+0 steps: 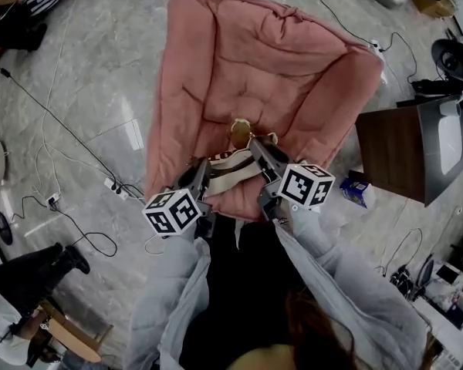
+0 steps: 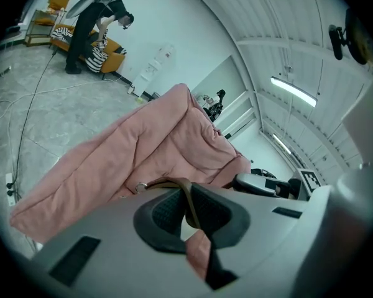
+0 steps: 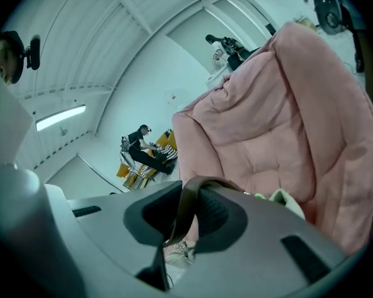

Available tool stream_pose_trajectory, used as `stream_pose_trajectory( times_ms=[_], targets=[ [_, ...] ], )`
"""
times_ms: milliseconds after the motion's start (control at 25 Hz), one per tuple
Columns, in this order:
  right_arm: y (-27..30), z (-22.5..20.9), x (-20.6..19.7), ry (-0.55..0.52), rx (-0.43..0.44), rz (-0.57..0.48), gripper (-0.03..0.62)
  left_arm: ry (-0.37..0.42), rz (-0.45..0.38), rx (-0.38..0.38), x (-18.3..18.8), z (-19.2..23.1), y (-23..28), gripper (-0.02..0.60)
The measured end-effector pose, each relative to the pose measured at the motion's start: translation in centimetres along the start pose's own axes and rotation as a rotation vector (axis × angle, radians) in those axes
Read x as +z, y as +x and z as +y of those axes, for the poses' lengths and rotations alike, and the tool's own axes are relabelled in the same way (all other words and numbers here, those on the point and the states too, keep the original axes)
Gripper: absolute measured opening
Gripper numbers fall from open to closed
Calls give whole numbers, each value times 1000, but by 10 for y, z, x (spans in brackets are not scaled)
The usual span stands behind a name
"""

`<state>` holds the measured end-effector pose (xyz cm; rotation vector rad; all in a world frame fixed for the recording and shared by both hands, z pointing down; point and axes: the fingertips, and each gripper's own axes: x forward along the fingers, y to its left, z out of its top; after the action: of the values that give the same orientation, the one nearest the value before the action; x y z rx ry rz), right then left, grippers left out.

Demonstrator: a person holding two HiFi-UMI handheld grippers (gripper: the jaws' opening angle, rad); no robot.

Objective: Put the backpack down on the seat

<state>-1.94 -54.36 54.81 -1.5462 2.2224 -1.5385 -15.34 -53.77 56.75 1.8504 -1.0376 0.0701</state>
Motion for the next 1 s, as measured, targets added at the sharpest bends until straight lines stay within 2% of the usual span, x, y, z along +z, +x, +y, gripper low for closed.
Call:
stream_pose_trajectory(
  times_ms=[160, 240, 280, 320, 400, 600, 800, 1000],
  targets=[
    [6, -3, -2, 1, -14, 3, 83, -33, 0, -1, 1, 7, 3, 28],
    [9, -2, -2, 4, -4, 12, 146, -49, -13, -6, 3, 8, 3, 34],
    [10, -1, -3, 15, 3, 17, 198, -63, -16, -16, 4, 9, 4, 62],
    [10, -1, -3, 32, 8, 20, 256, -79, -16, -33, 4, 8, 5, 118],
    [10, -3, -6, 63, 4, 21, 345, -108, -7, -64, 2, 7, 8, 347],
    [9, -5, -12, 111, -15, 37, 441, -79, -6, -63, -2, 9, 9, 351],
    [2, -5, -24, 126, -16, 51, 442, -81, 49, -85, -16, 4, 9, 351],
    [-3, -3, -26, 133, -3, 43, 442, -72, 61, -94, -24, 0, 6, 351]
  ],
)
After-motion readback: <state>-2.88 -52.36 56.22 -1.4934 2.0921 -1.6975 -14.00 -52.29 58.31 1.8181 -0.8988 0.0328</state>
